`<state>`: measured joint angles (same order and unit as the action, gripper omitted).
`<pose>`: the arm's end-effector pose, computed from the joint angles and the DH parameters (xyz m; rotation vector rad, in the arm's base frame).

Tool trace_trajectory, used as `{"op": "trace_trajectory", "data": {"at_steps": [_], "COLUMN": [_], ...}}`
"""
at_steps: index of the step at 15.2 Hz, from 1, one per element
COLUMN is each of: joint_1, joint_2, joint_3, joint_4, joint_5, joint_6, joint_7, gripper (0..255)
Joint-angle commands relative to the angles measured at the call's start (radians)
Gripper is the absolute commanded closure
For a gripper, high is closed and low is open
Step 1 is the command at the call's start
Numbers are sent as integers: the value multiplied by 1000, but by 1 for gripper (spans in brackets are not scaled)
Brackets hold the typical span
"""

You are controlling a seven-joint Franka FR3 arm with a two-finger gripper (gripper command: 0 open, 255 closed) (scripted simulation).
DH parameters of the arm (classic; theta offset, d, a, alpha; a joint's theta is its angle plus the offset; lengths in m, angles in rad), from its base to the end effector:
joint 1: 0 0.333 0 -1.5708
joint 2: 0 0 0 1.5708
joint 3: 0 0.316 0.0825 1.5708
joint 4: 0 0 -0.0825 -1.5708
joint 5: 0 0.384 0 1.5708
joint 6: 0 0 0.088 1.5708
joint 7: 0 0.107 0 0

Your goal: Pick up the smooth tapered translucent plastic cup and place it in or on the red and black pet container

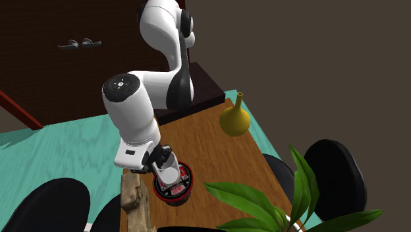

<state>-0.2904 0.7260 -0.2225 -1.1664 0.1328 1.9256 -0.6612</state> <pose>0.6824 -0.3190 0.3755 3.0870 0.2527 0.0461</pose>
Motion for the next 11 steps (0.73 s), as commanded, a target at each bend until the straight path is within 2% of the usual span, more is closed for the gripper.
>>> {"op": "trace_trajectory", "data": {"at_steps": [1, 5, 11], "joint_1": [1, 3, 3], "joint_2": [9, 25, 25], "joint_3": [1, 4, 4], "joint_4": [-15, -49, -49], "joint_5": [2, 5, 5], "joint_6": [24, 74, 74], "joint_7": [0, -2, -2], "gripper": [255, 255, 255]}}
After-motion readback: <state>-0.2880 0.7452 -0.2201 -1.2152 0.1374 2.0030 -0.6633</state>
